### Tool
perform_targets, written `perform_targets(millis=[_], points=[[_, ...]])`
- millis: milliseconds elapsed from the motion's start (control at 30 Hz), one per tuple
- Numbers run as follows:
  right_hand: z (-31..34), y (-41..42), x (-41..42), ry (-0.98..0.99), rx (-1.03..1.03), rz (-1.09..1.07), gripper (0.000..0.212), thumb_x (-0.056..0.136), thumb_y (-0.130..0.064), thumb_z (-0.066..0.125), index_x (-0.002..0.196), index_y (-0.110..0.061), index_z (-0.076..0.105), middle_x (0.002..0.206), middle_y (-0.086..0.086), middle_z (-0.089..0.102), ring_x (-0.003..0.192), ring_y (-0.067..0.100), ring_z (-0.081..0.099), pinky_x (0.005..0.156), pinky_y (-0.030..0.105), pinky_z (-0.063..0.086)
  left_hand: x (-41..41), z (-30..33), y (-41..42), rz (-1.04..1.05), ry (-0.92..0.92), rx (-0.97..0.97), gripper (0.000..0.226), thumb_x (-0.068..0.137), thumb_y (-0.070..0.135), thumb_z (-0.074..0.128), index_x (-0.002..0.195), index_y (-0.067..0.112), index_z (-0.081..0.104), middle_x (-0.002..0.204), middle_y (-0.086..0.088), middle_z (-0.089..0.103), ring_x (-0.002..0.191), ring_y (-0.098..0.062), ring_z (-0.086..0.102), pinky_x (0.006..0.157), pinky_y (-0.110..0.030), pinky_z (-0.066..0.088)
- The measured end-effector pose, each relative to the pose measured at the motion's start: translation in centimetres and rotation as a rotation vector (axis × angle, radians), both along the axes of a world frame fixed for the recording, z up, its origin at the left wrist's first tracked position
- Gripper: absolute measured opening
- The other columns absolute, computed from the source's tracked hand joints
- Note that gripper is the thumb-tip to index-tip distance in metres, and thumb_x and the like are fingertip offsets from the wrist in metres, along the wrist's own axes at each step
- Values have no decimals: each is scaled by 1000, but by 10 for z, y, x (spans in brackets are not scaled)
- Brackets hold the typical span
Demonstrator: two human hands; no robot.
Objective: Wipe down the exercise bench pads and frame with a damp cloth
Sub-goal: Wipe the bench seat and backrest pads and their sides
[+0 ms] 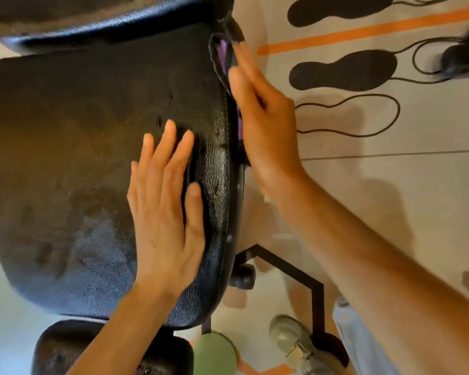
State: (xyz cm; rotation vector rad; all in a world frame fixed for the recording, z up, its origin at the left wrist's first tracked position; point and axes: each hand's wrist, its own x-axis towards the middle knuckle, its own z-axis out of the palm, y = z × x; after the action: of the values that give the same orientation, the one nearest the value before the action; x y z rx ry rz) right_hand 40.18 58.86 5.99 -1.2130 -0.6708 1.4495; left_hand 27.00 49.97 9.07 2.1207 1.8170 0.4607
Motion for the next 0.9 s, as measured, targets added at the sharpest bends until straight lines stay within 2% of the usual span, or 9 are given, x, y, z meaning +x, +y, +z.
perform_targets(millis=[100, 200, 300, 367, 500, 567, 733, 800, 900], points=[[3, -86, -17, 83, 45, -80, 41, 101, -10, 44, 141, -12, 42, 144, -3, 47, 135, 5, 41, 106, 15, 36, -11, -7, -21, -50, 36, -46, 50, 105, 27, 30, 155, 25, 26, 167, 4, 15, 155, -15, 4, 125, -38, 2], [11, -118, -26, 66, 37, -115, 40, 100, -8, 43, 139, -19, 42, 148, -3, 44, 135, 0, 40, 105, 12, 37, -9, -13, -26, -42, 53, -15, 51, 104, 28, 28, 155, 24, 27, 166, 5, 14, 155, -15, 6, 125, -39, 5], [-5, -51, -13, -63, -40, -106, 35, 102, -18, 43, 135, -12, 53, 112, 8, 68, 100, 4, 64, 85, 17, 52, -9, -14, -27, -35, 61, 8, 50, 104, 25, 29, 154, 22, 30, 166, 1, 18, 155, -16, 8, 126, -42, 7], [-9, -32, -12, -72, -8, -162, 34, 102, -21, 44, 128, -5, 58, 95, 10, 69, 82, 1, 64, 71, 15, 52, -10, -15, -27, -35, 60, 22, 50, 104, 24, 30, 154, 21, 31, 166, 1, 19, 155, -16, 8, 126, -43, 8], [-3, -143, -46, 29, 103, -191, 41, 98, -8, 48, 139, -10, 45, 145, -6, 47, 133, 4, 44, 102, 15, 41, -11, -17, -27, -47, 74, 48, 51, 104, 25, 28, 154, 20, 31, 166, 1, 19, 155, -16, 9, 126, -41, 8], [-4, -163, -55, -35, 135, -194, 41, 98, -9, 49, 138, -12, 45, 148, -2, 43, 137, 7, 40, 105, 16, 39, -10, -18, -26, -44, 71, 52, 51, 103, 25, 28, 153, 20, 32, 166, 1, 20, 155, -16, 10, 125, -41, 9], [-8, -61, -24, -32, 133, -242, 40, 100, -15, 46, 140, -12, 46, 143, 2, 51, 125, 3, 52, 101, 20, 46, -10, -20, -26, -40, 84, 57, 51, 104, 25, 27, 154, 21, 31, 166, 1, 21, 155, -17, 10, 125, -46, 12], [-8, -92, -38, -10, 131, -231, 40, 100, -12, 45, 140, -12, 44, 147, 1, 46, 131, 2, 45, 101, 13, 41, -9, -19, -27, -43, 76, 61, 51, 104, 25, 27, 154, 21, 31, 166, 1, 21, 155, -18, 11, 125, -45, 11], [-6, -177, -66, -72, 166, -223, 38, 99, -17, 45, 137, -14, 47, 152, 1, 38, 140, 8, 35, 108, 18, 35, -10, -19, -28, -55, 55, 73, 50, 104, 24, 26, 154, 20, 31, 165, 0, 21, 155, -19, 11, 125, -45, 11]])
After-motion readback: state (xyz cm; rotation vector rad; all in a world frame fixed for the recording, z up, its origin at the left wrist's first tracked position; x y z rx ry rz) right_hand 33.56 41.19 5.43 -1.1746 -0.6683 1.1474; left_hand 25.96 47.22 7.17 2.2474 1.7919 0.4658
